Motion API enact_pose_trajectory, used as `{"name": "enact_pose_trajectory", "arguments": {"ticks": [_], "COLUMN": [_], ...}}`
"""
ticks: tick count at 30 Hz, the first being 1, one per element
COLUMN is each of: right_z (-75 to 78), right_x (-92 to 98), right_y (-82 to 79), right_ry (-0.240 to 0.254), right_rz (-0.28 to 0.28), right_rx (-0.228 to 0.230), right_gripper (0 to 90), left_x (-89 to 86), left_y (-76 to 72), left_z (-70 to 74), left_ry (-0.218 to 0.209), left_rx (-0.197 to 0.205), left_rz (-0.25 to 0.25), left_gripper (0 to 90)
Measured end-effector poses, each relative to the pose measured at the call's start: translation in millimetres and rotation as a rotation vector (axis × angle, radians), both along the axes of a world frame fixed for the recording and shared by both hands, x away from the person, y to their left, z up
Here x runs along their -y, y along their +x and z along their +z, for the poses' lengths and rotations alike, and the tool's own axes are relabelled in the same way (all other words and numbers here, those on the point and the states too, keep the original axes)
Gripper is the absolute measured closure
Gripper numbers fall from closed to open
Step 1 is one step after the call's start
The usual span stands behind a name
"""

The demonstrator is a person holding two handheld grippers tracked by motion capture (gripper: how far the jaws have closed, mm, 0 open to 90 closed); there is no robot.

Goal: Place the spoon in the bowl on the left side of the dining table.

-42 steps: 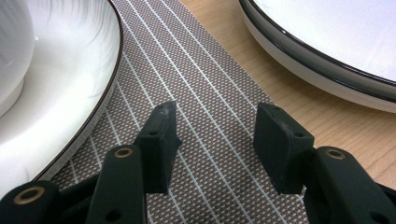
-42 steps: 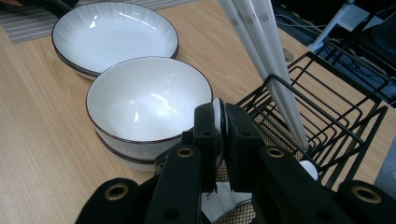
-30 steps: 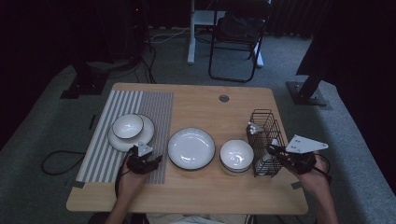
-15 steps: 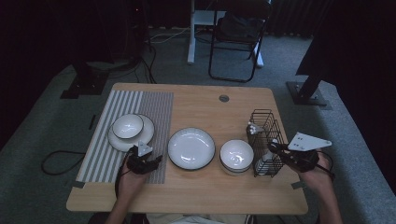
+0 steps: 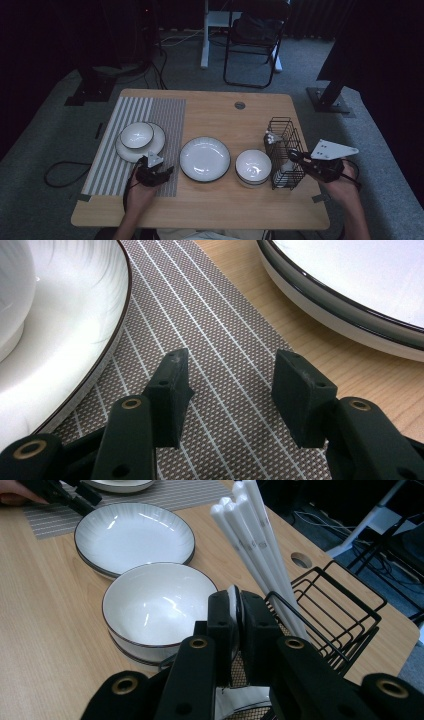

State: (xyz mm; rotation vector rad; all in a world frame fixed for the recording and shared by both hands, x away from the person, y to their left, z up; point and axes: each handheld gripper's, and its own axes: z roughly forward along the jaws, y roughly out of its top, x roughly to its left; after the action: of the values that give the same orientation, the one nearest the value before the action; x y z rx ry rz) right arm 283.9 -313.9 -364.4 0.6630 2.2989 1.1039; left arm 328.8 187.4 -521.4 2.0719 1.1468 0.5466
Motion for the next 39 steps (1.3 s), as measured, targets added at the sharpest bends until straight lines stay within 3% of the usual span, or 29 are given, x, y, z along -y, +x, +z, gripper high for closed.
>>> {"name": "enact_pose_trajectory", "arguments": {"ticks": [24,39], "right_z": [18.5,45.3], "right_x": [-4.1,-14.3], "right_y": [0.3,-1.5], "right_ry": [-0.013,-0.033], "right_rz": [0.052,0.099], "right_rx": [0.028,0.074], "right_gripper": [84.2,84.1], "left_x": [-0.1,-0.5], "left_y": [0.2,0.6], "left_z": [-0.1,-0.1], "left_ry": [-0.003,-0.008], "left_rx": [-0.002,-0.006], "left_rz": [0.001,0.002], "left_gripper": [50.5,50.4]}}
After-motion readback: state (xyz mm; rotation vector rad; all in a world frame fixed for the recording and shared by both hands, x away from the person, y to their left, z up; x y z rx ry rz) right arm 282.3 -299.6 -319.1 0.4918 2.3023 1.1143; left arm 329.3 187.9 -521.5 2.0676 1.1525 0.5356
